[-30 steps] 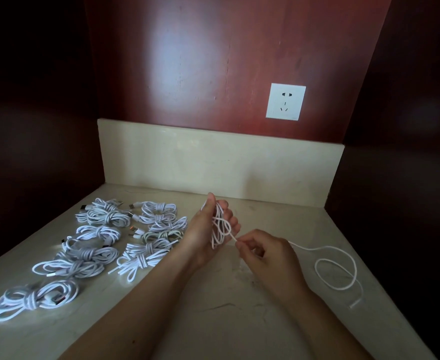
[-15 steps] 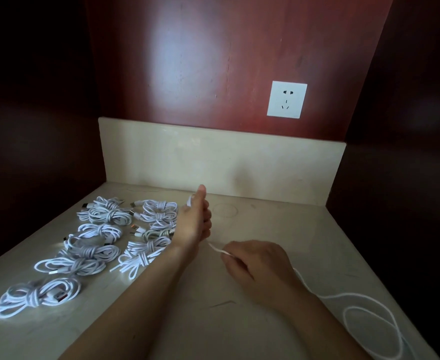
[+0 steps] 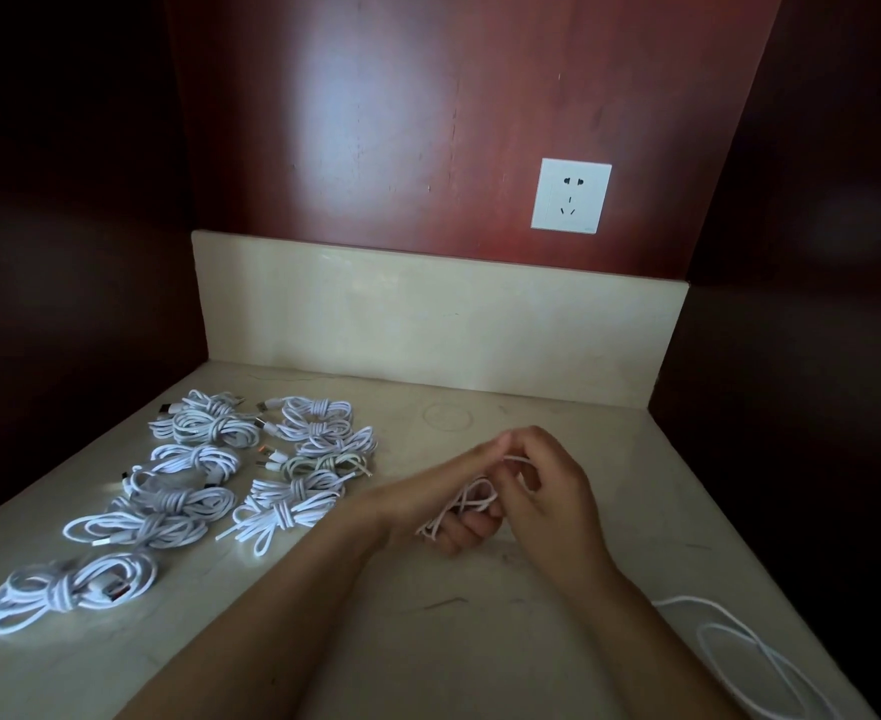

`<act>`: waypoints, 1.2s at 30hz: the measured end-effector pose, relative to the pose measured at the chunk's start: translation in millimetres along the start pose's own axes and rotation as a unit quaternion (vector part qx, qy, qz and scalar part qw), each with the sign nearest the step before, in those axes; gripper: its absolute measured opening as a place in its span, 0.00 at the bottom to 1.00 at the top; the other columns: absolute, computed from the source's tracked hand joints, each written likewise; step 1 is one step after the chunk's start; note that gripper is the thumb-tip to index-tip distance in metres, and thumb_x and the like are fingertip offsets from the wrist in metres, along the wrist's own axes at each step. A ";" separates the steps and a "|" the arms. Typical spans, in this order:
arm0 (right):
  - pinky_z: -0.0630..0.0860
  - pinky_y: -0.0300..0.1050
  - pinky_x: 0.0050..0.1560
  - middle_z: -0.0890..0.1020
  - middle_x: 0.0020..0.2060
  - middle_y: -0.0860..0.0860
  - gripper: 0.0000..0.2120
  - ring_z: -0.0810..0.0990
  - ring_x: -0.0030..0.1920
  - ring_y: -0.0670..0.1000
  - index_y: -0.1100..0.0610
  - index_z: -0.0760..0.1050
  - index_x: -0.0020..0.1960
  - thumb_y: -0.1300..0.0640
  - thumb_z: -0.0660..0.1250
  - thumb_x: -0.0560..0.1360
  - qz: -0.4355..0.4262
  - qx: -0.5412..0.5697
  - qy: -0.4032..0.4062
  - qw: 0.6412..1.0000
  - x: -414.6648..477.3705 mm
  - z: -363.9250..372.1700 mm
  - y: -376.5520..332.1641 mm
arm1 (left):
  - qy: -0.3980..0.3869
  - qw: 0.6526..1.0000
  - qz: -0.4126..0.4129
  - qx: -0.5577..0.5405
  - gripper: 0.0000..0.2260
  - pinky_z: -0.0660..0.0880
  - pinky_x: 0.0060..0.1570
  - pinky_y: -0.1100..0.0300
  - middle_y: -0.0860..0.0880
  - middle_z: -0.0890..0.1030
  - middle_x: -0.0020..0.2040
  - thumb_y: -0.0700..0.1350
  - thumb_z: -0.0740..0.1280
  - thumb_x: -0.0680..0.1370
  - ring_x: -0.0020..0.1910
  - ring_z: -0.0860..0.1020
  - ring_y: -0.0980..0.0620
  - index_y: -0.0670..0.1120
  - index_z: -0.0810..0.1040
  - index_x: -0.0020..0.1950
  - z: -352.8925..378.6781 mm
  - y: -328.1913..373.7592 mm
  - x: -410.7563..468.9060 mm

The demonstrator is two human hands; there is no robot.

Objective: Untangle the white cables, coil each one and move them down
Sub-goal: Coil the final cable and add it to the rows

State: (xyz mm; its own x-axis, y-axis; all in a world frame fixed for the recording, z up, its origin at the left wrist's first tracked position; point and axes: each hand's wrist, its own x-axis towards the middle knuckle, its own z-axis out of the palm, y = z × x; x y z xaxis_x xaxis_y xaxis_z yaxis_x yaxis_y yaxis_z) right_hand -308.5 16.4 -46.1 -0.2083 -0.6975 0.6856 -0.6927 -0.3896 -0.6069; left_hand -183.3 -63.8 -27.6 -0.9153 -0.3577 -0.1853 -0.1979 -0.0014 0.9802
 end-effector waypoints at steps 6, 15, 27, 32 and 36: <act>0.73 0.41 0.42 0.77 0.40 0.42 0.06 0.76 0.41 0.44 0.52 0.72 0.49 0.58 0.57 0.78 0.053 0.070 -0.033 0.996 -0.7 0.1 5.3 | -0.001 1.000 -0.005 0.025 0.21 0.52 0.25 0.65 0.53 0.58 0.29 0.65 0.55 0.79 0.27 0.54 0.56 0.51 0.66 0.35 -1.3 3.5 -7.5; 0.73 0.49 0.35 0.80 0.33 0.43 0.05 0.77 0.33 0.45 0.47 0.73 0.44 0.54 0.67 0.77 0.114 -0.036 0.018 0.993 -1.2 -3.9 14.9 | 0.239 0.966 0.095 0.037 0.22 0.62 0.24 0.65 0.51 0.69 0.26 0.56 0.53 0.83 0.22 0.64 0.56 0.46 0.80 0.44 -5.0 -0.5 5.7; 0.78 0.48 0.41 0.82 0.35 0.40 0.05 0.80 0.37 0.42 0.47 0.76 0.40 0.50 0.70 0.73 0.092 -0.088 -0.049 0.991 -2.7 1.8 17.5 | 0.342 0.887 0.163 -0.263 0.21 0.81 0.44 0.57 0.43 0.85 0.41 0.52 0.51 0.85 0.40 0.84 0.48 0.39 0.77 0.49 -9.5 1.2 14.2; 0.80 0.49 0.41 0.83 0.34 0.41 0.09 0.82 0.37 0.42 0.47 0.78 0.42 0.43 0.67 0.70 0.096 -0.045 -0.115 0.988 -6.3 6.7 15.0 | 0.338 0.815 0.158 -0.443 0.18 0.70 0.23 0.67 0.51 0.71 0.26 0.53 0.51 0.85 0.21 0.73 0.55 0.44 0.73 0.46 -16.4 5.6 13.4; 0.75 0.43 0.37 0.81 0.32 0.42 0.05 0.78 0.34 0.43 0.47 0.79 0.41 0.46 0.72 0.72 0.092 -0.075 -0.154 0.981 -8.2 5.9 11.3 | 0.372 0.804 0.169 -0.432 0.16 0.52 0.18 0.70 0.55 0.59 0.23 0.53 0.51 0.85 0.18 0.56 0.60 0.49 0.65 0.39 -24.3 2.8 12.2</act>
State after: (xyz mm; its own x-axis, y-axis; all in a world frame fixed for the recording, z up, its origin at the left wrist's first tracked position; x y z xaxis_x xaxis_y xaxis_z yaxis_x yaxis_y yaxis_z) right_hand -310.6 14.2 -61.0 -0.1367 -0.9051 0.4027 -0.7617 -0.1639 -0.6269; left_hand -186.5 -90.8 -25.4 -0.3376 -0.9336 -0.1203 0.6305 -0.3192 0.7075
